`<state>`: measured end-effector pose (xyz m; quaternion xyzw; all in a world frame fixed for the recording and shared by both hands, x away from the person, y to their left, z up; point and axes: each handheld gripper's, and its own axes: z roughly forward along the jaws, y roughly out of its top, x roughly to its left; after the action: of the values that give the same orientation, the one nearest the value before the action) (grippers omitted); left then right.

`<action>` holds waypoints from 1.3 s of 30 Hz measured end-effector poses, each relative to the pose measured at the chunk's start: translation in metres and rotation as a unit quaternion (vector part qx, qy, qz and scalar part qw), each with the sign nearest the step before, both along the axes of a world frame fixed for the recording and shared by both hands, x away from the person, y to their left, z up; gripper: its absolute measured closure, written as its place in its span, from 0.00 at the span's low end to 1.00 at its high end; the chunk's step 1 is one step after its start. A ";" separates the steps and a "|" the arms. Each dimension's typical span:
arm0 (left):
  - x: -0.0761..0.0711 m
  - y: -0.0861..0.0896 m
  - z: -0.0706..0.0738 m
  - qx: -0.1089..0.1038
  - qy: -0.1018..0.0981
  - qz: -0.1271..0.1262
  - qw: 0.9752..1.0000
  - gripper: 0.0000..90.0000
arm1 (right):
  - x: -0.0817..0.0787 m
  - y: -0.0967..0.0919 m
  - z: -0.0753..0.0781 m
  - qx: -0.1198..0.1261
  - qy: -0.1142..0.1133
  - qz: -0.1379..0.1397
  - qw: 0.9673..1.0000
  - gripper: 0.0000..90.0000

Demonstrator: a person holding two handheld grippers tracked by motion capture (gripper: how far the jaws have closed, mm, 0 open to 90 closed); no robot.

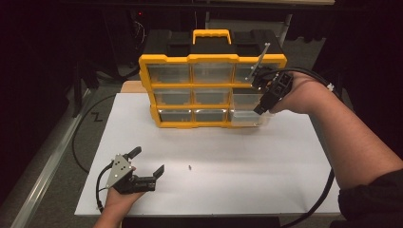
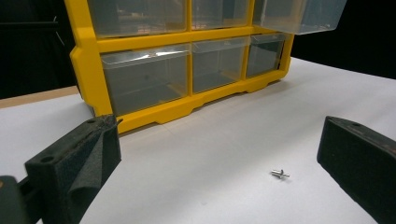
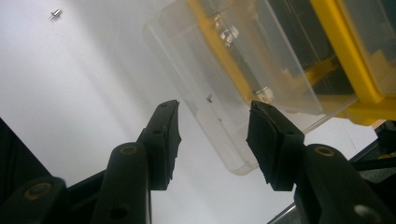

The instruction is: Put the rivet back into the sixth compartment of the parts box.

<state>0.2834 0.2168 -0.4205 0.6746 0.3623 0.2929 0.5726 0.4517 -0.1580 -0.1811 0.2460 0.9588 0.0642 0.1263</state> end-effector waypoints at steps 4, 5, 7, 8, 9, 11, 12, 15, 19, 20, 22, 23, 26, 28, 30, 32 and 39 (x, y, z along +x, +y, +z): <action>0.000 0.000 0.000 0.000 0.000 0.000 1.000 0.00 | -0.008 0.000 -0.002 -0.002 -0.003 0.004 1.000 0.60; 0.000 0.000 0.000 0.000 0.000 0.001 1.000 0.00 | -0.010 0.000 -0.003 -0.001 -0.002 0.004 1.000 0.60; 0.000 0.000 0.000 0.000 -0.001 0.001 1.000 0.00 | -0.013 0.000 -0.005 0.000 -0.002 0.004 1.000 0.60; 0.000 0.000 0.000 0.000 -0.001 0.001 1.000 0.00 | -0.015 0.000 -0.007 0.000 -0.001 0.003 1.000 0.60; 0.000 0.000 0.000 0.000 -0.001 0.001 1.000 0.00 | -0.016 0.000 -0.008 -0.001 0.000 0.007 1.000 0.60; 0.000 0.000 0.000 0.000 -0.001 0.002 1.000 0.00 | -0.018 -0.001 -0.011 0.000 0.001 0.006 1.000 0.61; 0.000 0.000 0.000 0.000 -0.001 0.002 1.000 0.00 | -0.019 -0.001 -0.012 0.002 0.001 0.009 1.000 0.61; 0.000 0.000 0.000 0.000 -0.001 0.001 1.000 0.00 | -0.024 0.000 -0.016 0.001 0.004 0.009 1.000 0.61; 0.000 -0.001 0.000 0.000 -0.001 0.001 1.000 0.00 | -0.028 0.001 -0.022 0.002 0.006 0.017 1.000 0.60; 0.000 -0.001 0.000 0.000 -0.002 0.001 1.000 0.00 | -0.029 0.002 -0.024 0.002 0.009 0.017 1.000 0.60; 0.000 -0.001 0.000 0.001 -0.002 0.001 1.000 0.00 | -0.031 0.003 -0.028 0.001 0.011 0.018 1.000 0.59; 0.000 -0.001 0.000 0.001 -0.001 0.000 1.000 0.00 | -0.032 0.004 -0.030 0.001 0.012 0.021 1.000 0.59; 0.000 -0.001 0.000 0.001 -0.002 0.000 1.000 0.00 | -0.034 0.006 -0.037 0.002 0.019 0.025 1.000 0.58; 0.000 -0.001 0.000 0.001 -0.002 0.001 1.000 0.00 | -0.035 0.008 -0.043 0.003 0.023 0.027 0.999 0.56; -0.001 0.000 0.000 0.001 -0.002 0.001 1.000 0.00 | -0.036 0.009 -0.050 0.004 0.028 0.026 0.999 0.55; -0.001 0.000 0.000 0.002 -0.002 0.000 1.000 0.00 | -0.038 0.010 -0.057 0.006 0.034 0.030 0.999 0.52; -0.001 0.000 0.000 0.001 -0.002 0.001 1.000 0.00 | -0.040 0.011 -0.080 0.010 0.042 0.029 0.999 0.45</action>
<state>0.2829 0.2163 -0.4202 0.6745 0.3610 0.2952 0.5724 0.4113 -0.1470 -0.2609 0.2222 0.9693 0.0670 0.0816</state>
